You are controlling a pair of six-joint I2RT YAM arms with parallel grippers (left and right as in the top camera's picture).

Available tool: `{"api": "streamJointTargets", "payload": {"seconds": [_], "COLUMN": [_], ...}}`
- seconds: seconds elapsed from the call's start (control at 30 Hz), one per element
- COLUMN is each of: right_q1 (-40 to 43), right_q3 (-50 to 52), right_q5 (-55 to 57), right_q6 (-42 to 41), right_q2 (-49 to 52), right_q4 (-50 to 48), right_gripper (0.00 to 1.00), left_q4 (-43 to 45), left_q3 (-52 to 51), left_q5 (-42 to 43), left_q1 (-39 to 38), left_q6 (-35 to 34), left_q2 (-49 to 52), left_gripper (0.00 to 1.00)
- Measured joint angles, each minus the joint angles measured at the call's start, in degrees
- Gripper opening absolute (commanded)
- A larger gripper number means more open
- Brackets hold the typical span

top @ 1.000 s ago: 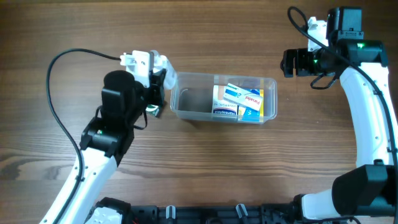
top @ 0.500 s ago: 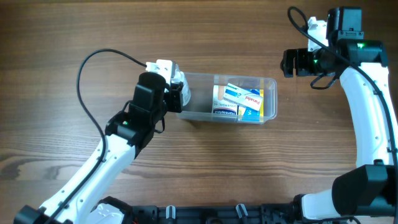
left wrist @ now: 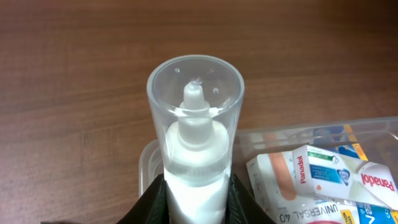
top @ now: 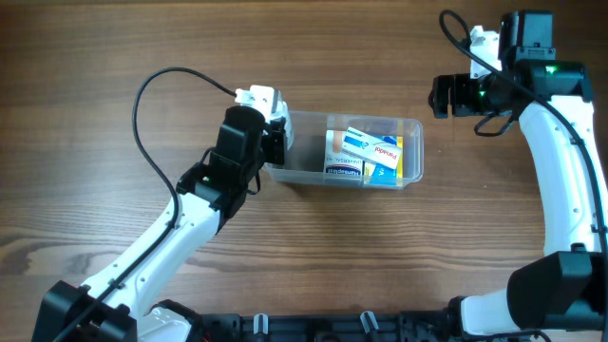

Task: Pack container
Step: 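Carry the bottle right and lower it into the container's left end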

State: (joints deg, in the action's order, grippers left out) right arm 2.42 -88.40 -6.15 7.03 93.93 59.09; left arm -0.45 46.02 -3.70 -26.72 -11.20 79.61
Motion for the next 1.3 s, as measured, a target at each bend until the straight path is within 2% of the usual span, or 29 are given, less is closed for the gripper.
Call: {"api": "streamJointTargets", "payload": {"seconds": [0.37, 0.73, 0.83, 0.97, 1.03, 1.13, 1.3], "right_q1": [0.0, 0.0, 0.0, 0.0, 0.0, 0.0, 0.0], "right_q3": [0.0, 0.0, 0.0, 0.0, 0.0, 0.0, 0.0], "right_q5": [0.0, 0.0, 0.0, 0.0, 0.0, 0.0, 0.0], "right_q6": [0.0, -0.2, -0.2, -0.2, -0.2, -0.2, -0.2], "right_q2": [0.0, 0.0, 0.0, 0.0, 0.0, 0.0, 0.0], "right_q4": [0.0, 0.0, 0.0, 0.0, 0.0, 0.0, 0.0], "right_gripper": [1.00, 1.00, 1.00, 1.00, 1.00, 1.00, 1.00], "left_q4": [2.3, 4.7, 6.0, 6.2, 6.5, 6.6, 6.7], "left_q3": [0.0, -0.7, -2.3, -3.3, -3.3, -3.2, -3.2], "left_q5": [-5.7, -10.2, -10.7, -10.9, -11.1, -11.1, -11.0], "left_q1": [-3.7, -3.8, -3.8, -3.9, -3.9, -4.0, -4.0], "left_q6": [2.2, 2.1, 2.1, 1.9, 1.8, 1.6, 1.7], "left_q2": [2.3, 7.6, 7.6, 7.6, 7.6, 7.6, 7.6], "left_gripper": [0.22, 0.22, 0.32, 0.39, 0.49, 0.57, 0.61]}}
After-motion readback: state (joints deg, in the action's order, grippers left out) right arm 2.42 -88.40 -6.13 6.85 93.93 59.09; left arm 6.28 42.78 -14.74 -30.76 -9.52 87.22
